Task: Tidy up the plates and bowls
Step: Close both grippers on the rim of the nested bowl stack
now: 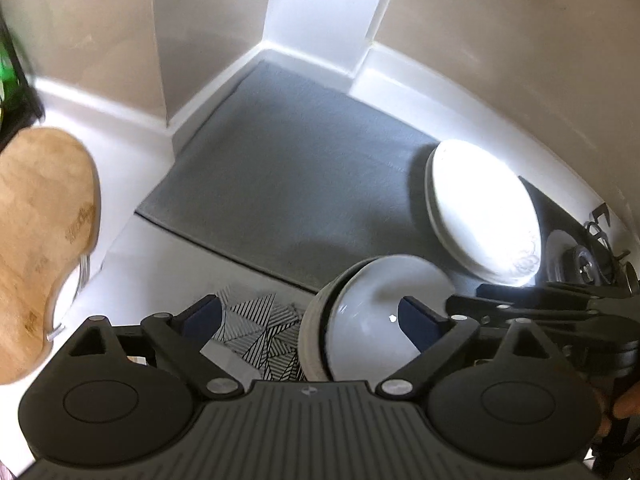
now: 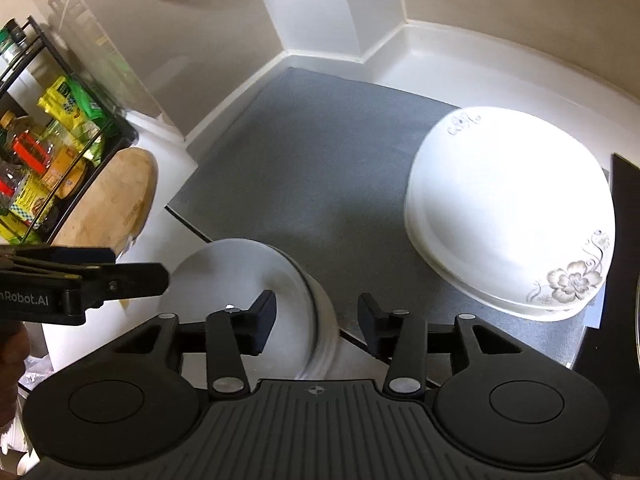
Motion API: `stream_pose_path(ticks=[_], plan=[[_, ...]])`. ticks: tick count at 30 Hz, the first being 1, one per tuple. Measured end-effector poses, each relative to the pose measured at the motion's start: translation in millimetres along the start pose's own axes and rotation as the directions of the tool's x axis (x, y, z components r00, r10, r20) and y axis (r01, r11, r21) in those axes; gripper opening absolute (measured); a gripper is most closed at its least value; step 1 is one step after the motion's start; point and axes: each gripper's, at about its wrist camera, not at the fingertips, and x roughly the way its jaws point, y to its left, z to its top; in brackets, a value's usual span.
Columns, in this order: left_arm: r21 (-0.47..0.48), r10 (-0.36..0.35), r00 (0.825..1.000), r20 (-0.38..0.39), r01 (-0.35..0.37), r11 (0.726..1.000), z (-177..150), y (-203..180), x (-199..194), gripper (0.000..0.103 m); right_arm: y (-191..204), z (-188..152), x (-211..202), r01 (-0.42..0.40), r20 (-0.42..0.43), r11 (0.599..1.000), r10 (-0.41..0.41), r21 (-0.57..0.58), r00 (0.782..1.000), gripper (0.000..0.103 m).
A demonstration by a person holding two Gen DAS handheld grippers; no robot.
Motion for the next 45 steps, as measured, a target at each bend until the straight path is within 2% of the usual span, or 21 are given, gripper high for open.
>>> stream_pose_path(ticks=[5, 10, 11, 24, 45], plan=[[-0.051, -0.017, 0.999, -0.047, 0.014, 0.999, -2.9, 10.3, 19.0, 0.097, -13.4, -3.8, 10.5, -0.03, -0.059, 0.995, 0.036, 0.092, 0.998, 0.056], [-0.076, -0.03, 0.997, -0.078, 0.024, 0.997, -7.3, 13.6, 33.6, 0.099, -14.3, -7.6, 15.0, -0.04, -0.073, 0.993, 0.048, 0.113, 0.996, 0.063], [-0.077, -0.03, 0.996, -0.08, 0.024, 0.997, -7.6, 13.3, 35.7, 0.103, -13.8, -7.6, 15.7, -0.04, -0.074, 0.993, 0.049, 0.113, 0.996, 0.063], [-0.082, -0.029, 0.994, -0.104, 0.02, 0.996, -8.6, 8.5, 53.4, 0.103, -16.4, -9.3, 28.8, -0.039, -0.123, 0.988, 0.058, 0.151, 0.991, 0.066], [-0.068, -0.003, 0.993, -0.118, -0.005, 0.998, -11.6, 9.7, 58.3, 0.103, -15.3, -10.3, 40.4, -0.014, -0.156, 0.988, 0.038, 0.153, 0.987, 0.069]])
